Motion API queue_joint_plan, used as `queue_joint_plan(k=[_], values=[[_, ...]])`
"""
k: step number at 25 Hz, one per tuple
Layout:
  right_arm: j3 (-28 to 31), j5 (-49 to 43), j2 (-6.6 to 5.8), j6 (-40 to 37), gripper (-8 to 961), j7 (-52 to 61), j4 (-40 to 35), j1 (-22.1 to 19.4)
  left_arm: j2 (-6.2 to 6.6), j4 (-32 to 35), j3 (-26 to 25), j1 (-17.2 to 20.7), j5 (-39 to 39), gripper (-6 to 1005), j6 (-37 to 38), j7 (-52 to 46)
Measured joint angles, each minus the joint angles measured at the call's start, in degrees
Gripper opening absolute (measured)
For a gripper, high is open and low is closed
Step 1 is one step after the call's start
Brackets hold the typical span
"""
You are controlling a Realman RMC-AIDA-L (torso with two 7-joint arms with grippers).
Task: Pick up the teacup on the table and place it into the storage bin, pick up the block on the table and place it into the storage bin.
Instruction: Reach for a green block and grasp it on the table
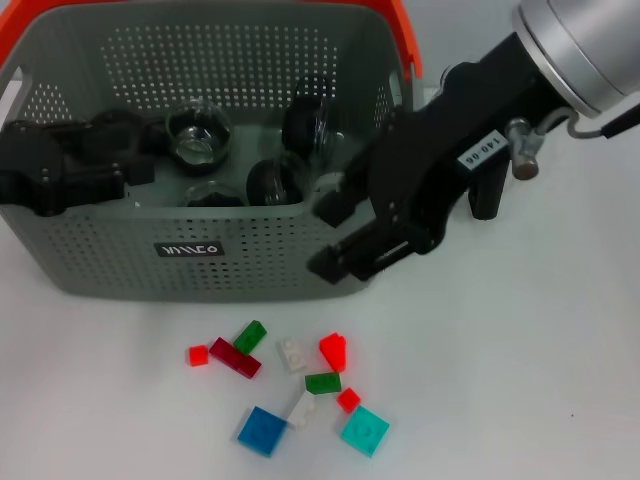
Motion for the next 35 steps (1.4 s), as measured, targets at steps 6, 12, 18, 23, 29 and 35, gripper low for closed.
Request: queue_joint_plan(k=[6,12,18,23,29,35], values=[[-5.50,-4.33,0.11,-0.08,532,0.54,1.67,-0.77,0.19,1.16,-1.95,-0.08,-0.36,628,2.62,-0.82],[-12.97,-5.11,0.24,2.52,531,0.02,3.72,-1.30,-0.17,1.25,-2.07,-0.26,-0.49,628,2.87,-0.85],[-20.74,-5.17,0.33,7.39,531,-1.69,5.79,-1.94,-0.22,1.25,-2.10,-0.31,-0.57,628,2.67,-0.85],[-26.30,-6.27,0.43,12.65,530,-3.80,9.32,-1.89,-0.24,1.12,-2.10,-0.12,-1.09,628,2.62,-0.80],[-30.78,-6.77,0.60,19.39,530,-6.79,13.28,-1.36,-0.43,0.90,-2.09,0.02,-1.14,628,2.43,-0.77],[-33.60,-7.20,0.66,23.76,530,-9.07,17.98,-0.47,-0.59,0.89,-2.10,0.00,-1.13,628,2.32,-0.74]])
